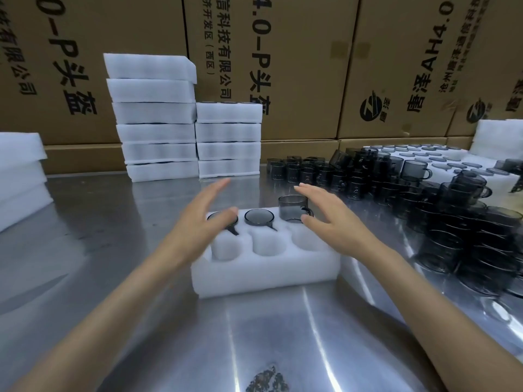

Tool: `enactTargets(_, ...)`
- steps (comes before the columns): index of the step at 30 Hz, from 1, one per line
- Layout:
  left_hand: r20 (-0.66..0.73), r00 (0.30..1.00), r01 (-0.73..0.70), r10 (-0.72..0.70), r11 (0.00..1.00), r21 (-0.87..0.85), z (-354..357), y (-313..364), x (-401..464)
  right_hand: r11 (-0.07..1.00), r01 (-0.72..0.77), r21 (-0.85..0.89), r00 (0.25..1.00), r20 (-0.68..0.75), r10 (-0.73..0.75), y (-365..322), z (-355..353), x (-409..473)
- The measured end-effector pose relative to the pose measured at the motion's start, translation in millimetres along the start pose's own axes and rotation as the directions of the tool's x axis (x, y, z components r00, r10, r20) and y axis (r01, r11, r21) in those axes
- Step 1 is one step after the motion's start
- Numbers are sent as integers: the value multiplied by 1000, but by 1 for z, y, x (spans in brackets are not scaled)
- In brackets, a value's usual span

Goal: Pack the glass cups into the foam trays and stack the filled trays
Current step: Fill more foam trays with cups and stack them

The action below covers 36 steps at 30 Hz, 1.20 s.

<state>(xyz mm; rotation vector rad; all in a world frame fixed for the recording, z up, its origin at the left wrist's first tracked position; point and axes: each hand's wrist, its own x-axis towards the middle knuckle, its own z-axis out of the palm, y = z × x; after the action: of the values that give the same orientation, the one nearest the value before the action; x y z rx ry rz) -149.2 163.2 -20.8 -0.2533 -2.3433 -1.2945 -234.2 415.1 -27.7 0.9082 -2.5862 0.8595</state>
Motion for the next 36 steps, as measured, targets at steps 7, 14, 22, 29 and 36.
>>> enactTargets(7, 411, 912, -235, 16, 840, 489, 72, 32, 25, 997, -9, 75, 999, 35, 7, -1, 3, 0)
enactTargets(14, 478, 875, -250, -71, 781, 572, 79, 28, 27, 994, -110, -12, 953, 282, 109, 3, 2, 3)
enactTargets(22, 362, 932, -183, -29, 824, 537, 75, 30, 17, 945, -327, 11, 912, -259, 319, 61, 4, 41)
enactTargets(29, 250, 968, -135, 14, 870, 474, 75, 26, 11, 722, -653, -228, 756, -259, 602, 146, -33, 109)
enactTargets(36, 195, 977, -178, 86, 830, 528, 82, 24, 19, 607, -698, -380, 695, -157, 702, 182, -24, 158)
